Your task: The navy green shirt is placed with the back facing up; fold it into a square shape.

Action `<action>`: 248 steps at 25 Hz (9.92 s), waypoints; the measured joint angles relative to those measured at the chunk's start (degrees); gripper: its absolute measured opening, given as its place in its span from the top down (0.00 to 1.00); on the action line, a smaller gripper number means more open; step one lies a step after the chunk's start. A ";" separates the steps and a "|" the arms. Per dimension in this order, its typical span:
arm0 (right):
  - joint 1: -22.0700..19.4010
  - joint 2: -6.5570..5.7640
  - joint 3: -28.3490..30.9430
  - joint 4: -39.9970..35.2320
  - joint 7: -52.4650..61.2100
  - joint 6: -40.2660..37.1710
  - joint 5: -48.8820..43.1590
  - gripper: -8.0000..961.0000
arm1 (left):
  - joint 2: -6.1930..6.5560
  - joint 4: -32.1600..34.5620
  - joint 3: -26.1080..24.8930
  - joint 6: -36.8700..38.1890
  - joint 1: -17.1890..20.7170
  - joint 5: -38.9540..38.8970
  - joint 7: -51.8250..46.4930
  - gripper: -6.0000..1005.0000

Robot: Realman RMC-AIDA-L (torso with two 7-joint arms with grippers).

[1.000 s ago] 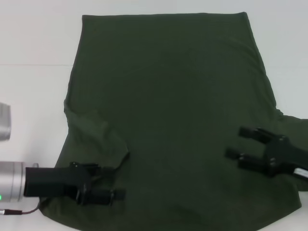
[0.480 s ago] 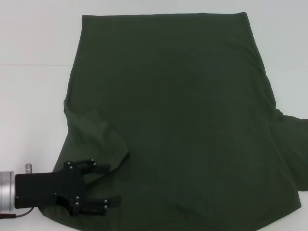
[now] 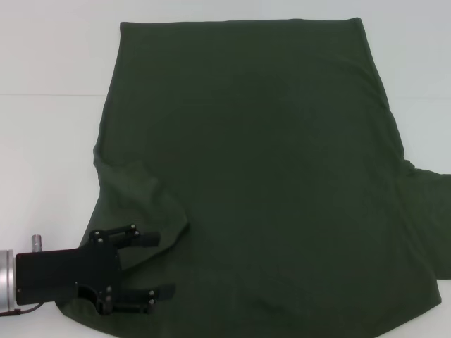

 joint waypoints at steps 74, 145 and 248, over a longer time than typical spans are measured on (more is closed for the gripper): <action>4.95 1.27 -4.67 21.20 -1.87 17.46 0.19 0.48 | -0.89 -0.41 -0.12 -0.47 1.31 0.00 -0.28 0.13; 13.22 5.38 -23.79 11.87 -0.30 9.22 13.96 0.52 | -0.09 -2.45 -2.50 -0.84 1.66 -0.32 -3.18 0.13; 4.12 3.92 -8.53 39.83 -12.85 31.47 40.13 0.18 | -0.72 -4.89 -5.30 -2.87 -1.58 -1.18 -3.18 0.13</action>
